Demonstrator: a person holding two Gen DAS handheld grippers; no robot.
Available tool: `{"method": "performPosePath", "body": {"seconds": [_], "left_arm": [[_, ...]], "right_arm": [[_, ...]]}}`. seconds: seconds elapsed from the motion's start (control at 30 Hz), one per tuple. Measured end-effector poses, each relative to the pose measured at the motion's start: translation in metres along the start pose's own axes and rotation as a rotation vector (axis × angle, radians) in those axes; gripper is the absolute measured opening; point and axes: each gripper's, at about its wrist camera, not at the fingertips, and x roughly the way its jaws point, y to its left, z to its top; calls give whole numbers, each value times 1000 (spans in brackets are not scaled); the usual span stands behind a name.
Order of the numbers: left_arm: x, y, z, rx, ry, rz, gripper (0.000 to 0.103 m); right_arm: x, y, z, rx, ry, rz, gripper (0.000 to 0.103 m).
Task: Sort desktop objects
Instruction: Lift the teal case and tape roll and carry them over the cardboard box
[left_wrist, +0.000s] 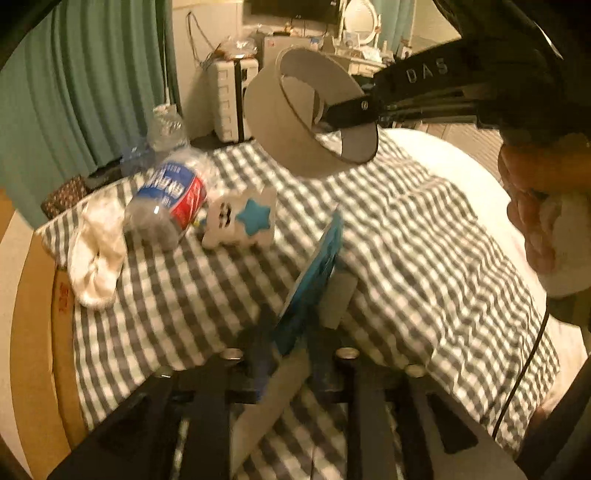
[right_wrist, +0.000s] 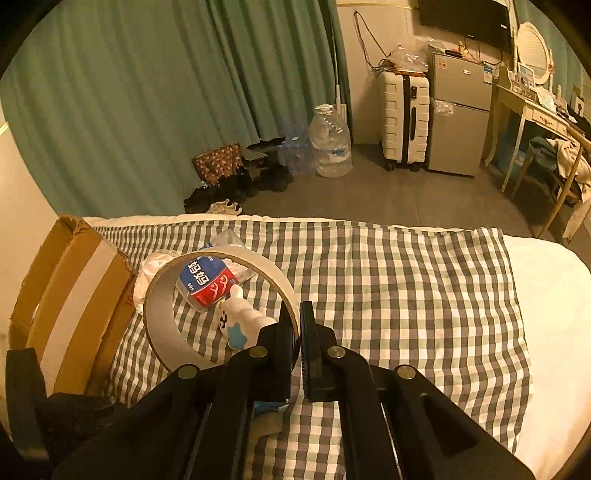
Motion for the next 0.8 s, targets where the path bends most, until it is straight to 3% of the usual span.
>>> {"method": "performPosePath", "body": {"seconds": [0.03, 0.1, 0.17, 0.2, 0.27, 0.5, 0.8], "left_arm": [[2, 0, 3, -4, -12, -9, 49], [8, 1, 6, -17, -22, -19, 51], [18, 3, 5, -38, 0, -48, 43], [23, 4, 5, -47, 20, -52, 18], [30, 5, 3, -60, 43, -59, 16], [18, 5, 7, -63, 11, -23, 8], [-39, 8, 29, -83, -129, 71, 8]], "right_arm": [[0, -1, 0, 5, -3, 2, 3], [0, -5, 2, 17, -5, 7, 3], [0, -8, 1, 24, -7, 10, 3], [1, -9, 2, 28, -9, 13, 3], [2, -12, 3, 31, -10, 17, 3], [0, -13, 3, 37, -20, 22, 3], [-30, -8, 12, 36, -95, 17, 3]]}}
